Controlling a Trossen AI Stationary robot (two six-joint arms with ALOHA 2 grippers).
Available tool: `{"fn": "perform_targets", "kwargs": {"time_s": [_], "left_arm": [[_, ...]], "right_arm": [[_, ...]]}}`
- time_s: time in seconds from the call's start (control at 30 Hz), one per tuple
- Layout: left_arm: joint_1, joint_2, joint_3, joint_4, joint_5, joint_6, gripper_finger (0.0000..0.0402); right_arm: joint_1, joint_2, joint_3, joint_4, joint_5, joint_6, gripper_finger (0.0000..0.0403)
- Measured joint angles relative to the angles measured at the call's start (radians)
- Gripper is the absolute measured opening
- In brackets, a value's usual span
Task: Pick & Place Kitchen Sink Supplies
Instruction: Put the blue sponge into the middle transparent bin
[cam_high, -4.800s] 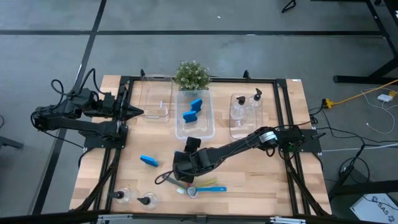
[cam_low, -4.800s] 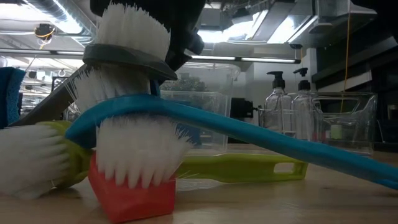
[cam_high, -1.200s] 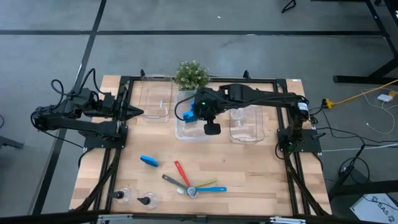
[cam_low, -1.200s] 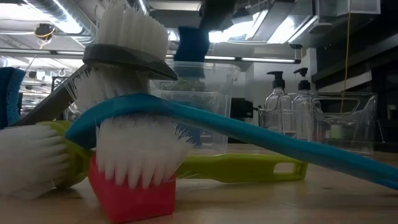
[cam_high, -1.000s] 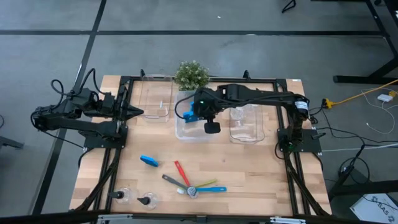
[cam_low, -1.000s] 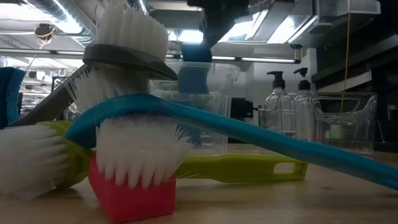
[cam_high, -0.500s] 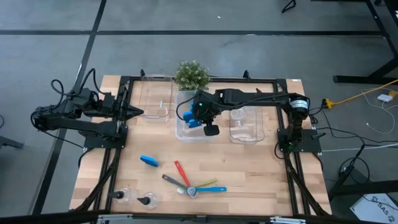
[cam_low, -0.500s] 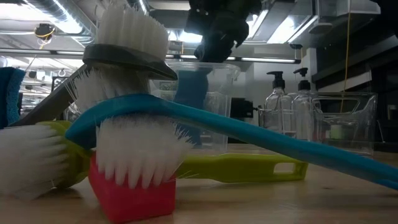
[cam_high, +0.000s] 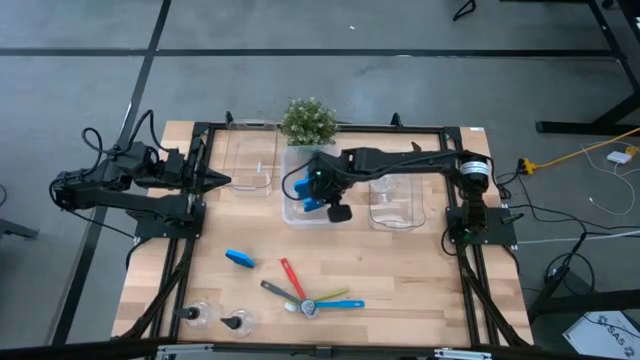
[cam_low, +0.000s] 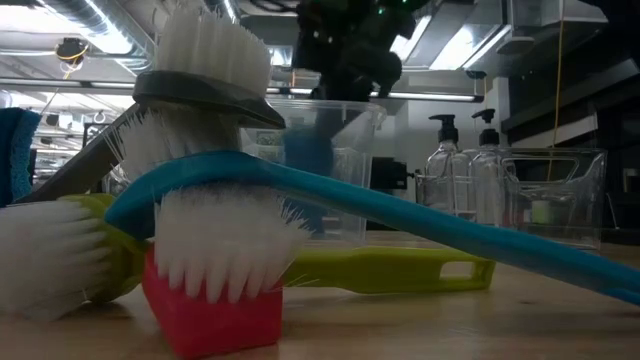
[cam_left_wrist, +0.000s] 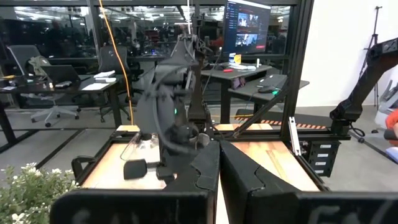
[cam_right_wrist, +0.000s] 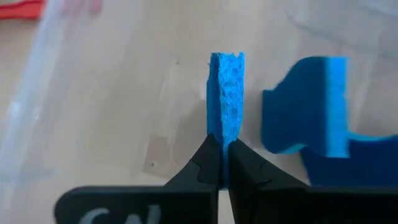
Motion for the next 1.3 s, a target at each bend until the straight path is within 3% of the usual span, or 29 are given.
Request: {"fn": "perform_targets", "kwargs": {"time_s": [0.97,1.3], "left_arm": [[0.000,0.000,0.000,0.000,0.000,0.000,0.0006],[0.000,0.000,0.000,0.000,0.000,0.000,0.0006]], "right_arm": [[-0.043,0.016,0.000,-0.010,0.010,0.115,0.0048],[-0.043,0.016,0.000,-0.018,0.010,0.118,0.0132]]}}
